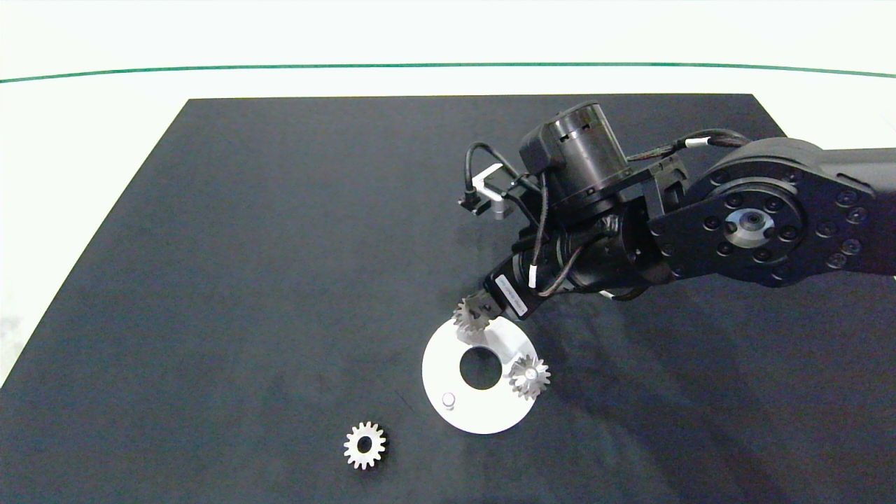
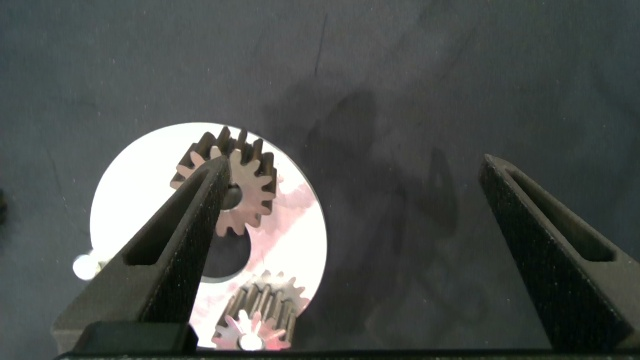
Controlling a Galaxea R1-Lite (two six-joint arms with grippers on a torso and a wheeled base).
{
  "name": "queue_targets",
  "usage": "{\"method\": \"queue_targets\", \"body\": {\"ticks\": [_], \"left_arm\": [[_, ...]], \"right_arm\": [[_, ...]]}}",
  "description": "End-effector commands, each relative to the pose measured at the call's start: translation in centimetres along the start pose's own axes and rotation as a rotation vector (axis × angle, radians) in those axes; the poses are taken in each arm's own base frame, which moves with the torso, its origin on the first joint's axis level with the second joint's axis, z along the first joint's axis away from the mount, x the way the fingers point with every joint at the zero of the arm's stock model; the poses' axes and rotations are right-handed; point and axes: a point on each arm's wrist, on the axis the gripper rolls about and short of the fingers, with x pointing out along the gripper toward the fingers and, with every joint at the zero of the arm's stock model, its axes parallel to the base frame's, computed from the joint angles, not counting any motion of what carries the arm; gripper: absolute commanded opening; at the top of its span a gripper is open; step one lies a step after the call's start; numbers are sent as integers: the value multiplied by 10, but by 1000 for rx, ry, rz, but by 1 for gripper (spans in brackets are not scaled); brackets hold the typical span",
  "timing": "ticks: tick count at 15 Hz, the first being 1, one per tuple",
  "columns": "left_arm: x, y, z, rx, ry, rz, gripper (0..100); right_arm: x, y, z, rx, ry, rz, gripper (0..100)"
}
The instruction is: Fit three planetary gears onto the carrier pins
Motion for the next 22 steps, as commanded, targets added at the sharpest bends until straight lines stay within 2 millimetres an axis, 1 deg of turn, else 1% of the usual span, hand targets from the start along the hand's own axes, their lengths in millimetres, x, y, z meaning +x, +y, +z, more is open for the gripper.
{"method": "queue_targets", "body": {"ticks": [1,5,6,7,8,9,10,11,12,13,15,16,17,19,21,22], "left_arm": [[0,0,0,2,1,0,100],[0,0,0,0,1,0,100],[0,0,0,0,1,-2,100],[0,0,0,0,1,-2,100],[0,0,0,0,1,0,100],[0,0,1,0,1,-2,100],[1,0,1,0,7,-3,100],[2,0,1,0,13,-4,100],[3,0,1,0,15,-6,100],[4,0,-1,0,23,-6,100],[7,-1,-5,0,38,-11,100],[10,-1,-7,1,58,-15,100],[16,-2,-14,5,89,-22,100],[30,-6,-32,18,88,-28,100],[52,-8,-46,20,76,-33,100],[62,-9,-51,24,89,-47,100]], "right_arm": [[5,2,-1,2,11,3,100],[4,2,3,4,-2,0,100],[3,2,2,4,1,1,100],[-3,1,4,5,-13,-1,100],[-28,-8,9,21,-69,-15,100],[-61,-18,13,39,-134,-29,100],[-90,-28,10,56,-178,-52,100],[-119,-39,-1,76,-203,-87,100],[-134,-43,-12,84,-205,-107,100],[-166,-49,-49,102,-185,-164,100],[-213,-49,-104,134,-213,-250,100],[-239,-49,-130,161,-266,-294,100],[-263,-49,-154,190,-314,-352,100],[-297,-48,-199,239,-370,-494,100],[-315,-38,-235,259,-361,-602,100],[-322,-33,-246,268,-348,-635,100]]}}
